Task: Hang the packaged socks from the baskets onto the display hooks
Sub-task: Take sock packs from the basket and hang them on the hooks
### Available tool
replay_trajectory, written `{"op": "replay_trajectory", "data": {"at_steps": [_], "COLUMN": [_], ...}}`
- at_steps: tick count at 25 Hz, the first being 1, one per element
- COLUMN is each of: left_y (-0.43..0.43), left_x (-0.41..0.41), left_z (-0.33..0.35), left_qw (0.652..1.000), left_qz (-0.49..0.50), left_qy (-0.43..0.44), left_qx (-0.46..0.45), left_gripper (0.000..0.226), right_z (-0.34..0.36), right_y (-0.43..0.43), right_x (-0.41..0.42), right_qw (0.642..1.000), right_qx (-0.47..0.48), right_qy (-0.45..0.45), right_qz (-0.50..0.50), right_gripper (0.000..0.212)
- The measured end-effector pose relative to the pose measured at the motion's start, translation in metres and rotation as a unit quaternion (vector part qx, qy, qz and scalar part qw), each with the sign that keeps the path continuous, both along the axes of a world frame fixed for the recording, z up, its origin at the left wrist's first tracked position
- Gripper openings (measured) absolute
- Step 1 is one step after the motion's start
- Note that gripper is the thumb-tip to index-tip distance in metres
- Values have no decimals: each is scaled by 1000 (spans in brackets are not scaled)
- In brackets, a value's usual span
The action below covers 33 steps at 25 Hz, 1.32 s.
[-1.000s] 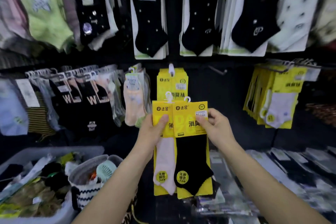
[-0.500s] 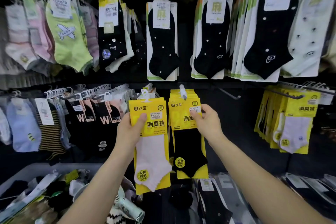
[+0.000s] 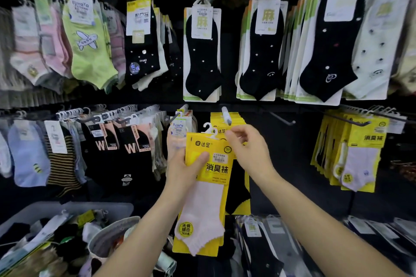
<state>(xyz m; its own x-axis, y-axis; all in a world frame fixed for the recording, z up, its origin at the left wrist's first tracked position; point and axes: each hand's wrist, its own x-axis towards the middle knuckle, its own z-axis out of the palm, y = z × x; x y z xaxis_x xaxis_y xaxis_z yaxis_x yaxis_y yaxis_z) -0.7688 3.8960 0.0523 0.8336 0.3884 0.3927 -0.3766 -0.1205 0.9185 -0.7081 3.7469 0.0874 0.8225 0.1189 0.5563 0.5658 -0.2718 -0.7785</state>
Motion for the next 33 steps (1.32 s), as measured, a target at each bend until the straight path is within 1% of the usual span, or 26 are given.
{"op": "replay_trajectory", "data": {"at_steps": [2,3,5,8,10,12,16,18,21,23,25,27,29,30,31,33], "left_y": [-10,-13,-18,-22,-20,-10,18,31,40,39,31,19,6,-2,-9,-22], "left_x": [2,3,4,7,8,7,2,-2,-5,-5,-5,-5,-3,-1,1,4], "left_z": [-3,-5,-6,-5,-3,-4,-10,-10,-5,0,4,4,3,2,1,-1], "left_qw": [1000,1000,1000,1000,1000,1000,997,996,996,996,998,999,1000,1000,1000,1000], "left_qz": [-13,-20,-29,-11,-3,7,59,76,78,70,58,38,15,6,-1,-19], "left_qy": [-2,0,4,6,9,8,21,28,23,14,6,1,3,5,8,18], "left_qx": [-7,-7,3,20,26,1,-34,-44,-47,-44,-31,-13,0,6,9,14], "left_gripper": [14,15,17,7,16,21,18,18,24,25,22,16,17,18,18,22], "right_z": [10,14,18,28,39,49,56,55,53,54,56,56,54,52,50,48], "right_y": [-1,-4,-11,-19,-22,-21,-15,-8,1,2,0,-5,-7,-9,-10,-16], "right_x": [-3,-3,-2,3,10,20,35,41,44,44,41,32,18,11,5,-3], "right_qw": [997,995,994,996,998,999,996,995,995,993,993,994,993,993,992,988], "right_qx": [-75,-95,-109,-91,-61,-47,-81,-81,-79,-98,-103,-82,-75,-90,-110,-143], "right_qy": [-22,-26,-22,-7,6,22,26,32,44,49,31,-32,-78,-79,-66,-31], "right_qz": [10,4,10,20,4,-16,-40,-44,-45,-45,-52,-67,-39,-12,17,57], "right_gripper": [8,5,8,19,21,18,15,14,12,18,17,11,9,7,6,19]}}
